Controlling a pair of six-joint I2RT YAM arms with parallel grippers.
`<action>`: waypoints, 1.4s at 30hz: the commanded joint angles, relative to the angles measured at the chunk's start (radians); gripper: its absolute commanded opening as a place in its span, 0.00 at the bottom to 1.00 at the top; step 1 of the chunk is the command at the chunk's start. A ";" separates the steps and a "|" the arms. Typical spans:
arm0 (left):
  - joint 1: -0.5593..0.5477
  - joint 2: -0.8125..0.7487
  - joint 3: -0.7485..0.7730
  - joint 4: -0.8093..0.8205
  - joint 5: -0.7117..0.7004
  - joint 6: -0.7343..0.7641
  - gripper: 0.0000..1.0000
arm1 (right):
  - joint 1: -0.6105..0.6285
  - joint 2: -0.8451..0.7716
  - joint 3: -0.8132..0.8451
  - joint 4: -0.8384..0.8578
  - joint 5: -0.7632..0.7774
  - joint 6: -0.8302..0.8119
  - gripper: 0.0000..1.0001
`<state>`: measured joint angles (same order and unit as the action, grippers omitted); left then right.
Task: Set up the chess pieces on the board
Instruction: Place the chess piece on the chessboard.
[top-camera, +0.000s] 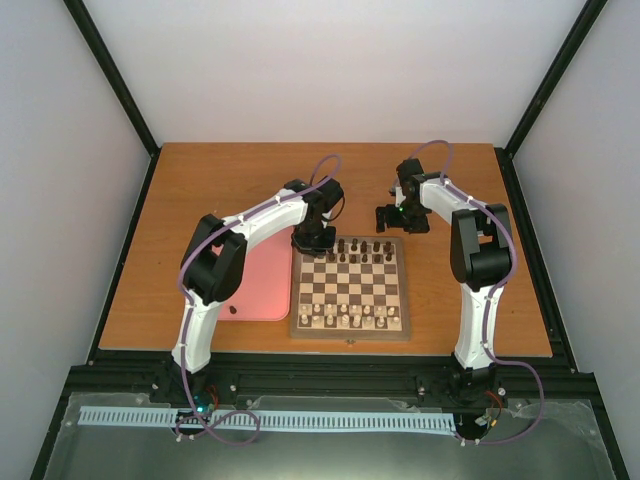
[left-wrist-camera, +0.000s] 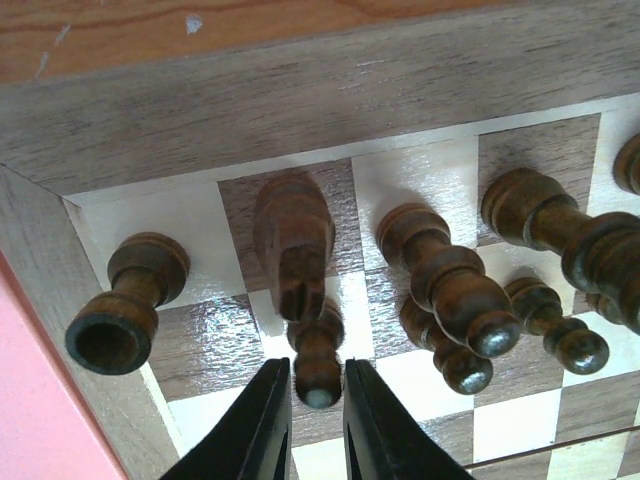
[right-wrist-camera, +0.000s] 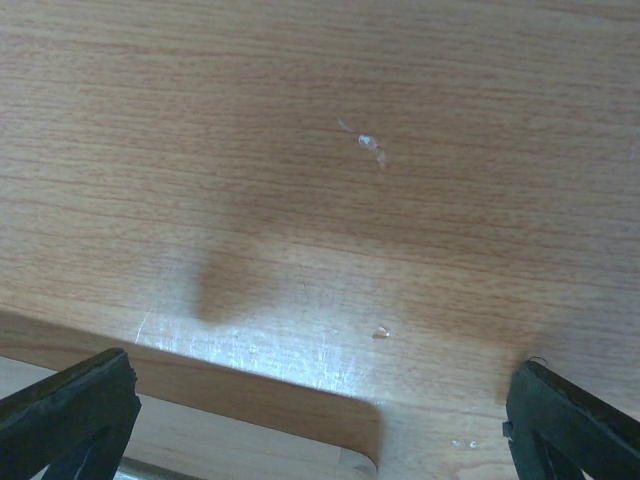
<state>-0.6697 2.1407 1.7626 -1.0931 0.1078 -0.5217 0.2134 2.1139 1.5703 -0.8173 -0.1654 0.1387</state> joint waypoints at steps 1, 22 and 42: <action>-0.007 0.013 0.013 0.013 -0.009 0.015 0.19 | -0.004 0.012 0.018 -0.003 0.008 -0.009 1.00; -0.007 -0.063 -0.004 -0.014 0.002 0.017 0.25 | -0.003 0.003 0.006 0.003 0.000 -0.004 1.00; -0.006 -0.061 0.029 -0.006 -0.018 0.014 0.27 | -0.003 -0.005 0.007 0.003 -0.002 -0.005 1.00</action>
<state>-0.6697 2.0907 1.7592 -1.0985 0.0963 -0.5179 0.2127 2.1139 1.5703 -0.8165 -0.1669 0.1387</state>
